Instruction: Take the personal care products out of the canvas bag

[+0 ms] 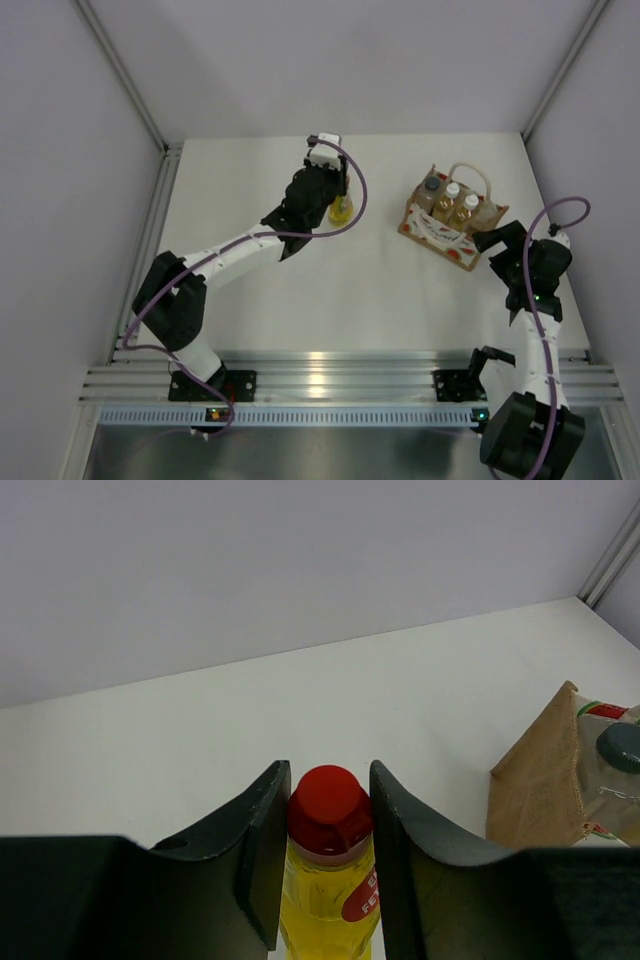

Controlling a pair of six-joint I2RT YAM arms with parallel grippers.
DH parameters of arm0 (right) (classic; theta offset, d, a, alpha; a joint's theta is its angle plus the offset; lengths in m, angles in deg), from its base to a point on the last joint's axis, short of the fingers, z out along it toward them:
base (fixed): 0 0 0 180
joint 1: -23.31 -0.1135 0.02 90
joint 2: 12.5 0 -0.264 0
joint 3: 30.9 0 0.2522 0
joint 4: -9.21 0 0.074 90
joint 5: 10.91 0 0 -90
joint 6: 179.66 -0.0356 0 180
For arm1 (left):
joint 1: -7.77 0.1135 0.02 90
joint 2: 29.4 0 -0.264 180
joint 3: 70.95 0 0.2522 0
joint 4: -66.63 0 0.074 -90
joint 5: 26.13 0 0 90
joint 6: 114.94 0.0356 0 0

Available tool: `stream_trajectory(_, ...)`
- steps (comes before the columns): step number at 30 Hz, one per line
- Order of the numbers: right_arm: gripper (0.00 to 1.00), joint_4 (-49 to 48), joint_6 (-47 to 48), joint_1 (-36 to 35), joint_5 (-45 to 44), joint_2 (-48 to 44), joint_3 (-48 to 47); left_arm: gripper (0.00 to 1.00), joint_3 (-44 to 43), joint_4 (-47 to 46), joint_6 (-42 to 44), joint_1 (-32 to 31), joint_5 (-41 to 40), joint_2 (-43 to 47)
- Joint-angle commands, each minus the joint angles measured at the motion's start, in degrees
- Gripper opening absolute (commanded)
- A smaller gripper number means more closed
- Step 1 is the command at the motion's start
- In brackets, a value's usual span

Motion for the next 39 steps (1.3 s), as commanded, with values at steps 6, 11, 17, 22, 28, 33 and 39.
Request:
stream_trajectory(6,0.99,3.1,3.1,1.1,1.2,-1.2,-3.9,0.0,1.6,-18.6,-2.7,-0.3,-0.8,-1.1)
stream_trajectory(11,1.0,3.1,3.1,1.1,1.3,-0.1,-3.4,0.0,2.6,-19.0,-1.4,-1.1,-2.0,-3.2)
stream_trajectory(17,0.99,3.1,3.1,1.1,1.1,-0.5,-3.2,0.0,3.6,-19.7,0.0,-2.6,-3.1,-5.0)
stream_trajectory(22,0.99,3.3,3.4,1.1,0.5,-0.9,-2.6,0.36,1.3,-17.0,1.7,-4.0,-4.7,-7.2)
stream_trajectory(28,0.99,3.3,3.3,1.1,0.2,-0.9,-1.9,0.66,1.7,-15.9,0.9,-4.4,-4.5,-6.4)
stream_trajectory(33,0.99,2.7,2.6,1.1,0.4,0.0,-0.7,0.97,-0.8,-11.9,0.6,-5.8,-4.8,-3.0)
stream_trajectory(39,1.0,0.3,0.3,1.2,0.5,-1.6,2.3,0.98,-17.8,3.4,-3.0,-11.9,-1.2,-4.9)
